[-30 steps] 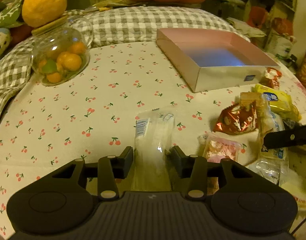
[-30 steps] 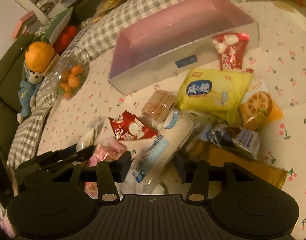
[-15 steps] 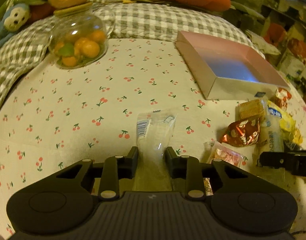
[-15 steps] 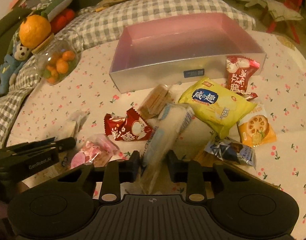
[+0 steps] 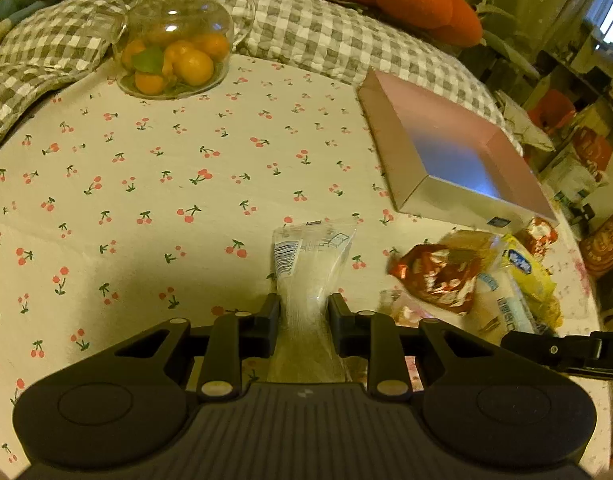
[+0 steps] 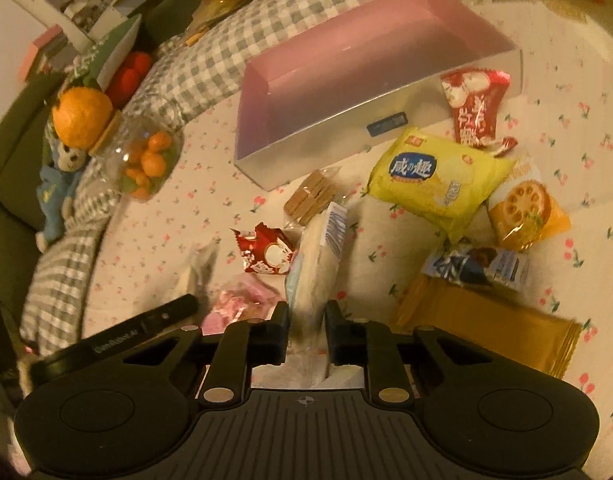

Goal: Organize snacks
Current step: 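Carry both held snacks up and over into the pink box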

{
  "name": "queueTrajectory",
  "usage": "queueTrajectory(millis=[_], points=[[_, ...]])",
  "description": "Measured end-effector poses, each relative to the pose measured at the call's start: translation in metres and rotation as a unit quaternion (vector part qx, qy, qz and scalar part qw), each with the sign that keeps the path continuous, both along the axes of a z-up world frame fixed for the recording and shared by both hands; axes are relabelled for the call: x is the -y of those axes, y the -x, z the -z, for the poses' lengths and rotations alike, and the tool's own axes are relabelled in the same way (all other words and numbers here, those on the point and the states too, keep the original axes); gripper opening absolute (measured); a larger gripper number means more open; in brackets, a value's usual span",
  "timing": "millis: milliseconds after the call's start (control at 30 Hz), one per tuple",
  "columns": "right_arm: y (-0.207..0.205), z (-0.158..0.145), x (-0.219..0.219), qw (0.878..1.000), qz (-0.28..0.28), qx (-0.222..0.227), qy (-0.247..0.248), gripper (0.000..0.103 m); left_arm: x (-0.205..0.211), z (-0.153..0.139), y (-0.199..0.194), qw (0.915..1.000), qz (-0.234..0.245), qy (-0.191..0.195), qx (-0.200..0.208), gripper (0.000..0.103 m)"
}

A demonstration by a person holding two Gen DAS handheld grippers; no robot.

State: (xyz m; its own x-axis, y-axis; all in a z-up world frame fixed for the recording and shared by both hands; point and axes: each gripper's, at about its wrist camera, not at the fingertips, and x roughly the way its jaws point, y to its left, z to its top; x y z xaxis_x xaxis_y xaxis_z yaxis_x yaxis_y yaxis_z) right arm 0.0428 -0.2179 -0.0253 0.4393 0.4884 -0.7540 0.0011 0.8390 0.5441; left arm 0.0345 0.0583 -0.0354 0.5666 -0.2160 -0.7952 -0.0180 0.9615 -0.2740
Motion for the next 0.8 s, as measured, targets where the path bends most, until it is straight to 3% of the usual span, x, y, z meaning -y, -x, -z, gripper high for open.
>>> queueTrajectory(millis=[800], points=[[0.011, -0.035, 0.019, 0.997, 0.0, 0.02, -0.068, 0.018, 0.007, -0.025, 0.002, 0.9971, 0.002, 0.075, 0.013, 0.021]])
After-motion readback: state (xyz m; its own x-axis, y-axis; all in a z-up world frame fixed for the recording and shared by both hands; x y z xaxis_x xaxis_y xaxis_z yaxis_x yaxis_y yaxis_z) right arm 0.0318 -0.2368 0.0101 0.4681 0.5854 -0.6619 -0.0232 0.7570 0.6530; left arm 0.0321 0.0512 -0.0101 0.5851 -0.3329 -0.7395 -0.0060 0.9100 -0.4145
